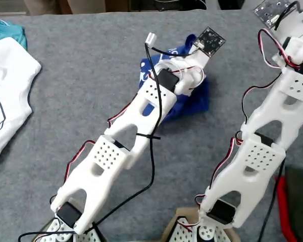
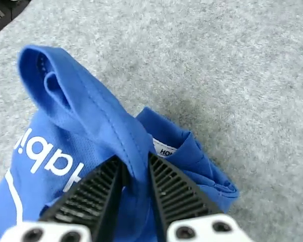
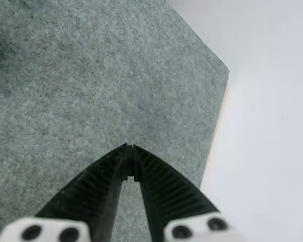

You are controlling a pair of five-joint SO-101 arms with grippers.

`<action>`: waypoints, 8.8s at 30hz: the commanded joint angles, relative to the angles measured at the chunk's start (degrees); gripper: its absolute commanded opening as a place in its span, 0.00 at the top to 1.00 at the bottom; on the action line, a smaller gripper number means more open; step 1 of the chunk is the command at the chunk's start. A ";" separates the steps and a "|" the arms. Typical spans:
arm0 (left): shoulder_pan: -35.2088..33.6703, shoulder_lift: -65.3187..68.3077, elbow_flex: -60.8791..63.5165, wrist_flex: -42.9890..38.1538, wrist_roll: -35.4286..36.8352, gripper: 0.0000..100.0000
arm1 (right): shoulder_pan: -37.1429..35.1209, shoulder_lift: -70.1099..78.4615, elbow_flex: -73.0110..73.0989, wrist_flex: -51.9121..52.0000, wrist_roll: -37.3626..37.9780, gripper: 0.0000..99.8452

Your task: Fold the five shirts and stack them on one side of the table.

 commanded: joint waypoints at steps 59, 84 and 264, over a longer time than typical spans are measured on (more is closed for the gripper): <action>-22.77 7.52 -2.11 1.85 6.24 0.97 | -35.21 -6.29 40.75 -6.59 -35.25 0.79; -40.97 -6.73 -22.07 36.31 33.32 0.72 | -39.08 7.25 41.54 -16.18 -72.62 0.80; -45.19 -6.46 -15.30 39.91 33.32 0.72 | -34.86 34.07 3.47 -2.46 -82.90 0.97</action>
